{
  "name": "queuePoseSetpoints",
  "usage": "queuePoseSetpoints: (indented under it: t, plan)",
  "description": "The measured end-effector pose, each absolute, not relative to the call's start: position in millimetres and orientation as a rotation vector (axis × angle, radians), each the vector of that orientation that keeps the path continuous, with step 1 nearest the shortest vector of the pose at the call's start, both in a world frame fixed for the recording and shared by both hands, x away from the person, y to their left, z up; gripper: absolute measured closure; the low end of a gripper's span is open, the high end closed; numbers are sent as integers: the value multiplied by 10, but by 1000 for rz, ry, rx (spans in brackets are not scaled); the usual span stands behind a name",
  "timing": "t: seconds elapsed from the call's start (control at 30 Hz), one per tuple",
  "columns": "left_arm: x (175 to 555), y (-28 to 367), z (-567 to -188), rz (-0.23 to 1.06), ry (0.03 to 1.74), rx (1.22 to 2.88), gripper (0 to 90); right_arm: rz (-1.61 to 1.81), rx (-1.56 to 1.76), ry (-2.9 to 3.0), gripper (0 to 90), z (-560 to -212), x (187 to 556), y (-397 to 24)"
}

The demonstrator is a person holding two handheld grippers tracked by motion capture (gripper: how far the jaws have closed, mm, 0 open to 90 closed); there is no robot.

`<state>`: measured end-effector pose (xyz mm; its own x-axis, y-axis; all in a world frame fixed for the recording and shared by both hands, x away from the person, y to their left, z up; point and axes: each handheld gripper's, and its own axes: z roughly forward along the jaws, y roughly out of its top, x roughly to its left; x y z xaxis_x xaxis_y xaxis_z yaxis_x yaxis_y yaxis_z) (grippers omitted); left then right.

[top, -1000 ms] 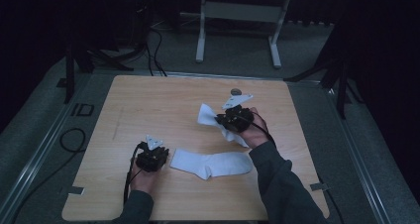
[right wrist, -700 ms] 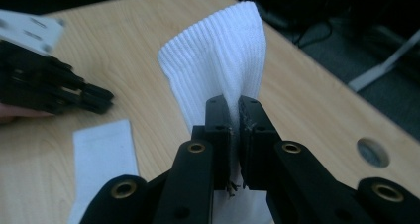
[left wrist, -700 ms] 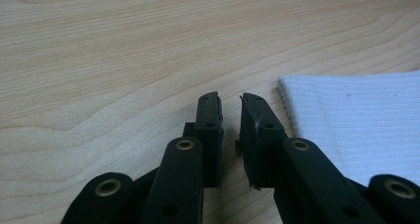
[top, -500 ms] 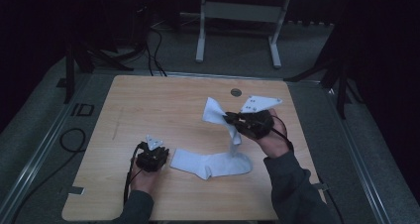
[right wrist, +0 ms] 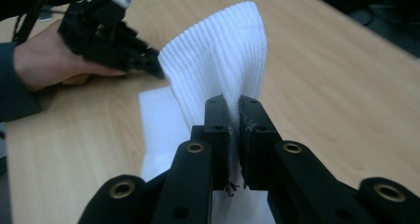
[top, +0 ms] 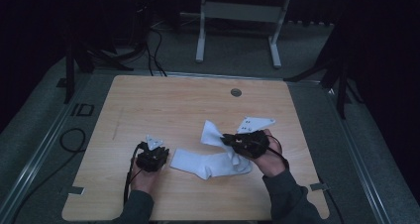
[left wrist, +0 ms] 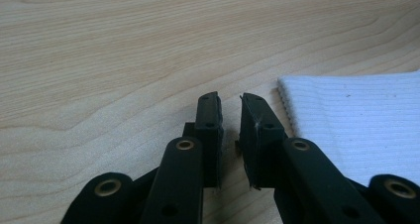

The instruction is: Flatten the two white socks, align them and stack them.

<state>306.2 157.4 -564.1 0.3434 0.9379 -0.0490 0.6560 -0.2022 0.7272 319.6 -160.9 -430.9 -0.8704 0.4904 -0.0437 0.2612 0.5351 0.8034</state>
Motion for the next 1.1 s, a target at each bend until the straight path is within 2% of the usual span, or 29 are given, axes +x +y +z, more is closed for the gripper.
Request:
queuePoseSetpoints:
  t: [0.57, 1.1]
  plan:
    - [3052, 1566, -5635, 547, 1394, 1949, 782, 1270, 755, 2590, 833, -4744, 3191, -1339]
    - [3027, 1568, -5605, 533, 1406, 1961, 783, 1228, 841, 2632, 834, -4985, 3295, -1086]
